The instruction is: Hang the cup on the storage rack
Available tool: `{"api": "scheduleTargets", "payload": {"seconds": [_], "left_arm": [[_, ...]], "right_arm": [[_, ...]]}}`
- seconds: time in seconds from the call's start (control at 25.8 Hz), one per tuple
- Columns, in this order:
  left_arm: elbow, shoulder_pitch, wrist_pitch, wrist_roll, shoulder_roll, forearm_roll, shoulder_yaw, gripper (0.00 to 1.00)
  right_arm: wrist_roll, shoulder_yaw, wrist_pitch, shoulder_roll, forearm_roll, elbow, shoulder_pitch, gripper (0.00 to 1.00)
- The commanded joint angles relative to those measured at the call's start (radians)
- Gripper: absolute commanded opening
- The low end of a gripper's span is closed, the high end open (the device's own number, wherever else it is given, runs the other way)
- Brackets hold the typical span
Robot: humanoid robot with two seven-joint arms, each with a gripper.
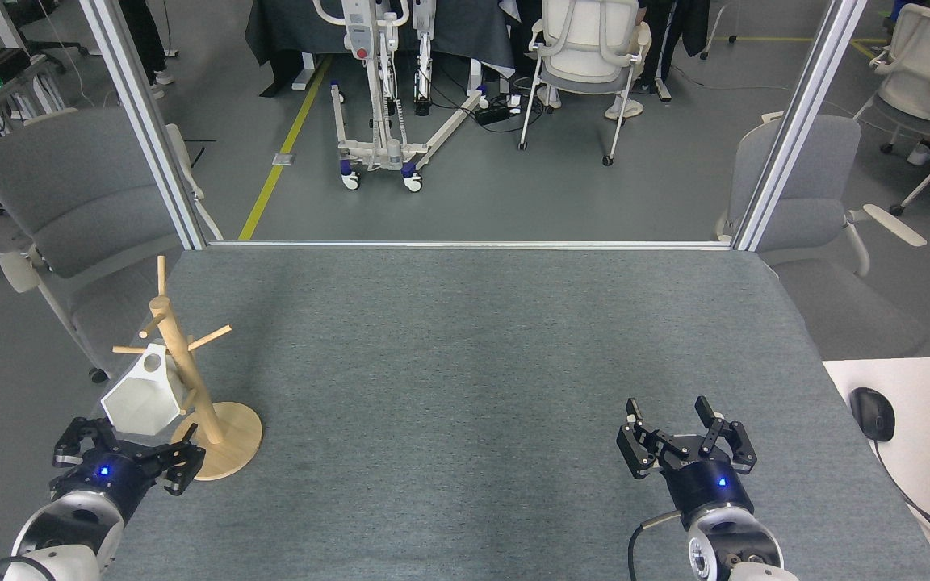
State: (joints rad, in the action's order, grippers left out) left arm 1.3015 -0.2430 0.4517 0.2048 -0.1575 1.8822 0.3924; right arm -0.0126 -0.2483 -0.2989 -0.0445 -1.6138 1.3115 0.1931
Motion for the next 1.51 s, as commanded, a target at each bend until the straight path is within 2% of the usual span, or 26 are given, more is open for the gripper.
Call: {"api": "scheduleTargets", "payload": {"seconds": [0.0, 0.19, 0.35, 0.46, 0.66, 0.77, 0.93, 1.12, 1.24, 1.47], "left_arm": [[-0.050, -0.002, -0.028, -0.008, 0.006, 0.000, -0.001, 0.98], [-0.111, -0.004, -0.036, -0.015, 0.018, -0.008, -0.003, 0.98], [-0.107, 0.007, -0.025, -0.016, 0.078, -0.009, -0.003, 0.98], [-0.099, 0.014, -0.018, -0.051, 0.139, -0.011, -0.003, 0.98], [-0.059, 0.022, 0.030, -0.137, 0.292, -0.012, -0.007, 0.98], [-0.036, 0.013, -0.011, -0.179, 0.297, -0.052, -0.122, 0.98], [0.009, -0.025, -0.232, -0.171, 0.297, -0.196, -0.351, 0.98], [0.050, -0.062, -0.418, -0.156, 0.299, -0.226, -0.455, 0.98], [0.081, -0.045, -0.435, -0.125, 0.296, -0.256, -0.449, 0.98], [0.243, 0.091, -0.415, -0.116, 0.292, -0.316, -0.443, 0.99]], "right_arm": [[0.000, -0.002, 0.003, -0.003, 0.003, 0.000, 0.031, 1.00], [0.002, -0.008, 0.003, 0.005, 0.005, 0.015, 0.074, 1.00], [0.003, -0.005, 0.003, 0.015, 0.006, 0.060, 0.071, 1.00], [0.005, -0.002, 0.004, 0.031, 0.006, 0.112, 0.055, 1.00], [0.002, 0.011, 0.004, 0.057, 0.006, 0.209, -0.018, 1.00], [0.002, 0.017, 0.006, 0.069, 0.005, 0.215, -0.047, 1.00], [0.002, 0.018, 0.057, 0.069, 0.005, 0.209, -0.070, 1.00], [0.003, 0.021, 0.089, 0.060, 0.009, 0.198, -0.073, 1.00], [0.003, 0.024, 0.078, 0.061, 0.009, 0.186, -0.066, 1.00], [0.005, 0.027, 0.076, 0.060, 0.011, 0.169, -0.064, 1.00]]}}
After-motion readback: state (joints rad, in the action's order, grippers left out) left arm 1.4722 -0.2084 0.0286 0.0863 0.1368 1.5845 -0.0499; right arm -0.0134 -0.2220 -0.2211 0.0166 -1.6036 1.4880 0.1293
